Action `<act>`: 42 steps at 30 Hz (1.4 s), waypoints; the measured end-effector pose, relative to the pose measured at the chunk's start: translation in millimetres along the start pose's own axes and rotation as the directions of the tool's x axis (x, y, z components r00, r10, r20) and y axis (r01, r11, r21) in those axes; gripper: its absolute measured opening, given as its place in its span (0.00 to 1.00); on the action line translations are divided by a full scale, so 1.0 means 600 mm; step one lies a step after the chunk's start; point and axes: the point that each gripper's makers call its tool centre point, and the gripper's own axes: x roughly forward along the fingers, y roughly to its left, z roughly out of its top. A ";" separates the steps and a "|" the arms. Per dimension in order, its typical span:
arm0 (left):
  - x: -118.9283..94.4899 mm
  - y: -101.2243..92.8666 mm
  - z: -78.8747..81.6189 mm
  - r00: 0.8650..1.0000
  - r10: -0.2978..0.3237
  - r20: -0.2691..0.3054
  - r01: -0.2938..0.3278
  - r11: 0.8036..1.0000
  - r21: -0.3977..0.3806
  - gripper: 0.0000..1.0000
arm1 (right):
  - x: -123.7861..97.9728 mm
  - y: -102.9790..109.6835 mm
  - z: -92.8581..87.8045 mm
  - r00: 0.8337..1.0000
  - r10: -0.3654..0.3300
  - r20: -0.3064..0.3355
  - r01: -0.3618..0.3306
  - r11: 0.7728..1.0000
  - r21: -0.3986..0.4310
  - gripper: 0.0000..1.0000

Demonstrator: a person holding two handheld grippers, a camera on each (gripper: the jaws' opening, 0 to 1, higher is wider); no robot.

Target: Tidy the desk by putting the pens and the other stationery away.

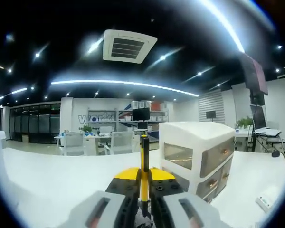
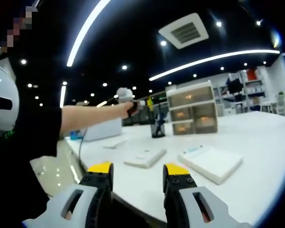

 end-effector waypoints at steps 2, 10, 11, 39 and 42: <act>0.002 0.006 -0.004 1.000 0.004 -0.004 -0.004 1.000 -0.011 0.08 | 0.000 0.000 0.000 1.000 0.000 0.000 0.000 1.000 0.000 0.39; -0.001 0.001 -0.014 0.999 0.000 -0.033 0.000 1.000 -0.021 0.27 | 0.002 0.002 0.004 1.000 0.002 0.000 -0.002 1.000 -0.003 0.39; -0.002 -0.001 -0.014 0.999 -0.004 -0.034 0.003 1.000 -0.013 0.29 | 0.003 0.003 0.004 1.000 0.003 -0.001 -0.003 1.000 -0.004 0.39; -0.168 -0.131 0.026 0.975 -0.220 0.042 0.223 0.973 -0.059 0.50 | 0.018 0.044 0.020 0.999 0.051 0.005 -0.051 0.998 -0.033 0.40; -0.192 -0.146 0.032 0.967 -0.248 0.065 0.252 0.965 -0.071 0.51 | 0.015 0.047 0.022 0.999 0.051 0.007 -0.051 0.998 -0.035 0.40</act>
